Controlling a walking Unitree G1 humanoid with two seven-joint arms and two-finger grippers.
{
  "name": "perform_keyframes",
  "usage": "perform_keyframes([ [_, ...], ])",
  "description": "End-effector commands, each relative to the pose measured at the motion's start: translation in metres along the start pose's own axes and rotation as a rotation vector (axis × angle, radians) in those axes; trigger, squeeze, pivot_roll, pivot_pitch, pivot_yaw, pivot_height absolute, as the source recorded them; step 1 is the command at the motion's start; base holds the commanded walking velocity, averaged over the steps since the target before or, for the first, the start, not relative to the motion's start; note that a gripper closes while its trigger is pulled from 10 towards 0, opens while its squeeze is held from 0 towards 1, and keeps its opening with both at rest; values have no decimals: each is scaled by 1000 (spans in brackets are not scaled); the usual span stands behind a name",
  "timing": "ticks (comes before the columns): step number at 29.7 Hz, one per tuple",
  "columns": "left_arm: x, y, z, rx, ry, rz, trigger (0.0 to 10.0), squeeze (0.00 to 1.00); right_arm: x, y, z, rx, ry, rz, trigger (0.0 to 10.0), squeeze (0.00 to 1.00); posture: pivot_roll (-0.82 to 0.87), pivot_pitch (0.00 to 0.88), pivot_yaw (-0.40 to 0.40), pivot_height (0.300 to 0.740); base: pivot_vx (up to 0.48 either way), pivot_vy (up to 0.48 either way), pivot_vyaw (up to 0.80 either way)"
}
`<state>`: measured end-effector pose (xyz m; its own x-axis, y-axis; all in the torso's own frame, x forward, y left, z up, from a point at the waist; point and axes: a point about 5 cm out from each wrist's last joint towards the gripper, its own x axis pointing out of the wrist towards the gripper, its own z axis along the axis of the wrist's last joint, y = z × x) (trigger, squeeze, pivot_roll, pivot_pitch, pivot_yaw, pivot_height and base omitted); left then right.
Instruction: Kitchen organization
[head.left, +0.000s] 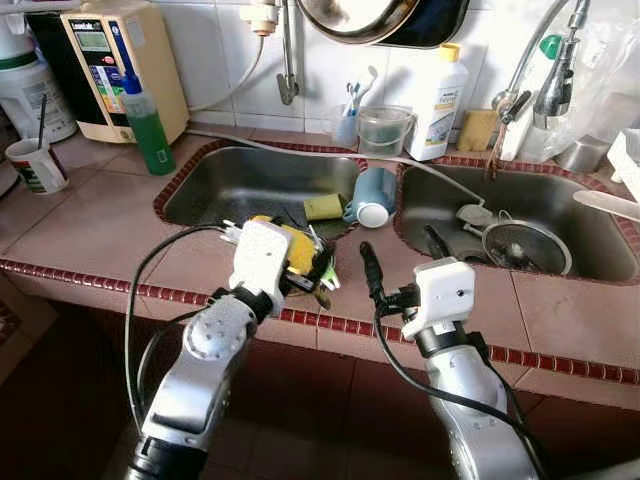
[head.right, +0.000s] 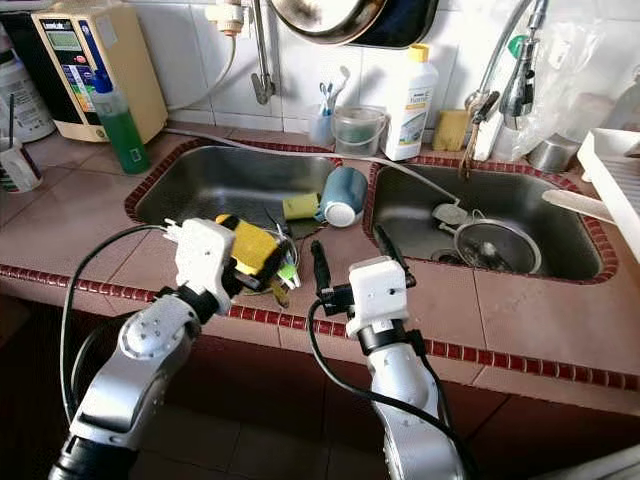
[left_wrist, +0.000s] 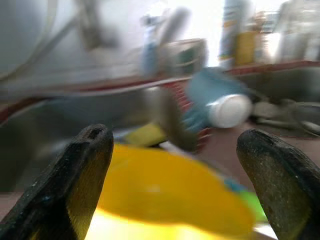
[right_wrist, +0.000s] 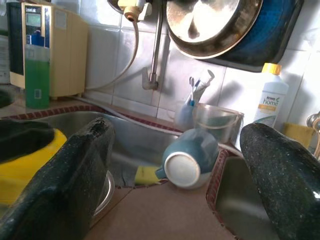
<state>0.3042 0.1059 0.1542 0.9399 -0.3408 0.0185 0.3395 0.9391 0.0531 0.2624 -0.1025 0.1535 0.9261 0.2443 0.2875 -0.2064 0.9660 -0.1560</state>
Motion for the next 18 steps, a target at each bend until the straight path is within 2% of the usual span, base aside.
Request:
perform_keyframes([
  [1, 4, 5, 2, -17, 15, 54, 10000, 0, 3, -3, 7, -4, -27, -8, 10000, 0, -253, 0, 45, 740, 0, 0, 0],
  [7, 7, 7, 8, -19, -10, 101, 10000, 0, 6, -2, 8, -4, -29, -1, 10000, 0, -249, 0, 40, 740, 0, 0, 0],
  [14, 18, 7, 17, 16, 32, 209, 10000, 0, 8, 0, 10, 1, -32, 0, 10000, 0, -248, 0, 39, 740, 0, 0, 0],
  [18, 23, 3, 21, 75, 81, 268, 10000, 0, 9, 0, 12, 10, -38, -15, 10000, 0, -257, 0, 49, 740, 0, 0, 0],
])
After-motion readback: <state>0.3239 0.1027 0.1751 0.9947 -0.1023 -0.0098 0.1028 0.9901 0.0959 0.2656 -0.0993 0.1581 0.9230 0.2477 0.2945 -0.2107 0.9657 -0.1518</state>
